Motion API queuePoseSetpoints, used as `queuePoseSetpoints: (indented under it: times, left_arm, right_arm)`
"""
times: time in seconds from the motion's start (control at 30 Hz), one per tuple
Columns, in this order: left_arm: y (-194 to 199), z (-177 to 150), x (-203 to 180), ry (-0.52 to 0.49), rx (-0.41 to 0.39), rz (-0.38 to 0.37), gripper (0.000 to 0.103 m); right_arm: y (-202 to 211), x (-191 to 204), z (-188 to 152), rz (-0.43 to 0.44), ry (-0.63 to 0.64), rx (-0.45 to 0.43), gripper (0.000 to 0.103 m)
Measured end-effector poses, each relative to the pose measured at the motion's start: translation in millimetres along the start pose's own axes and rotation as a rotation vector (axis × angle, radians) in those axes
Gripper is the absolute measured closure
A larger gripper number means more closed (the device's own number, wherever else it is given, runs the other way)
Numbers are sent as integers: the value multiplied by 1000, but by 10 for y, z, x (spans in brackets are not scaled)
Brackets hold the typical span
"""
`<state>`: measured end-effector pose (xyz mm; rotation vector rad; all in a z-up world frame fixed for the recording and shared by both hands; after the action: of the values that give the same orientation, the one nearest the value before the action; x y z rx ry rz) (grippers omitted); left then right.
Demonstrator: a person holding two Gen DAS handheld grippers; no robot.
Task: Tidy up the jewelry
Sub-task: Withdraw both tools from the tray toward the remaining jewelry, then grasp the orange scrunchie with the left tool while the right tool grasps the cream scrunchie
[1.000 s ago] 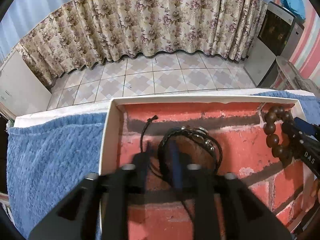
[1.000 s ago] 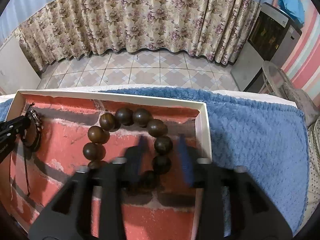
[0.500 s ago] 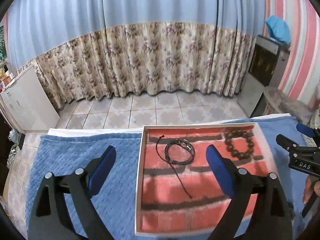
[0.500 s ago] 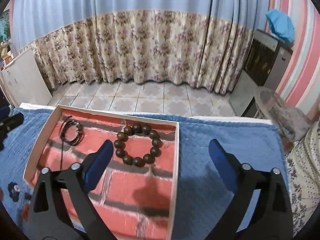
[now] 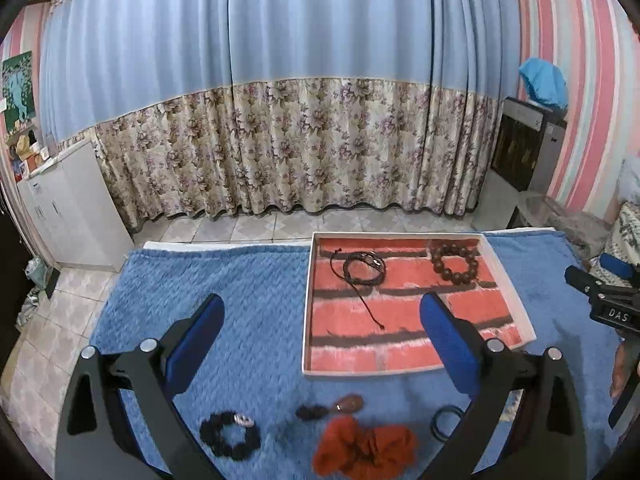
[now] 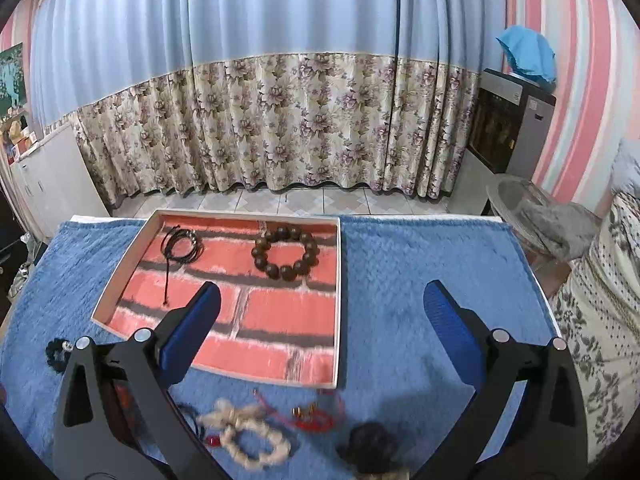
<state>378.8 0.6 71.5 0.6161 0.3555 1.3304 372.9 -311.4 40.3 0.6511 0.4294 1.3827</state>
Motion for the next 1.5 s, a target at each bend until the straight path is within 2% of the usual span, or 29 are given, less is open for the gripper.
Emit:
queuePoseSetpoints:
  times: [0.17, 0.33, 0.53, 0.7, 0.8, 1.07, 1.33, 1.5]
  left_arm:
    - [193, -216, -26, -3, -24, -1, 7]
    - [305, -521, -172, 6, -8, -74, 7]
    - [259, -835, -283, 36, 13, -72, 7]
    - [99, -1076, -348, 28, 39, -57, 7]
    - [-14, -1214, -375, 38, 54, -82, 7]
    - [-250, -1463, -317, 46, 94, -61, 7]
    - [-463, -1619, -300, 6, 129, -45, 7]
    - [-558, -1679, -313, 27, 156, -82, 7]
  right_arm:
    - [285, 12, -250, 10, 3, -48, 4]
    - [459, 111, -533, -21, 59, -114, 4]
    - [367, 184, -966, -50, 69, -84, 4]
    - [227, 251, -1194, -54, 71, -71, 4]
    - [129, 268, -1270, -57, 71, -54, 4]
    - [-112, 285, -1434, -68, 78, -32, 4]
    - [-360, 238, -1554, -83, 88, 14, 5]
    - [-420, 177, -1573, -63, 54, 39, 7]
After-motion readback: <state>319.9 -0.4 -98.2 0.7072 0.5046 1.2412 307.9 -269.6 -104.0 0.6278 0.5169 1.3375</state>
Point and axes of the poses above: each gripper's, at about its wrist camera, not at the fingertips, and y roughly against the way its jaws point, x to its left, z to its top, the point moved 8 cm from there along -y, roughly the way its jaws point, and after that the axes turned 5 degrees about -y, right-handed, at the moved point
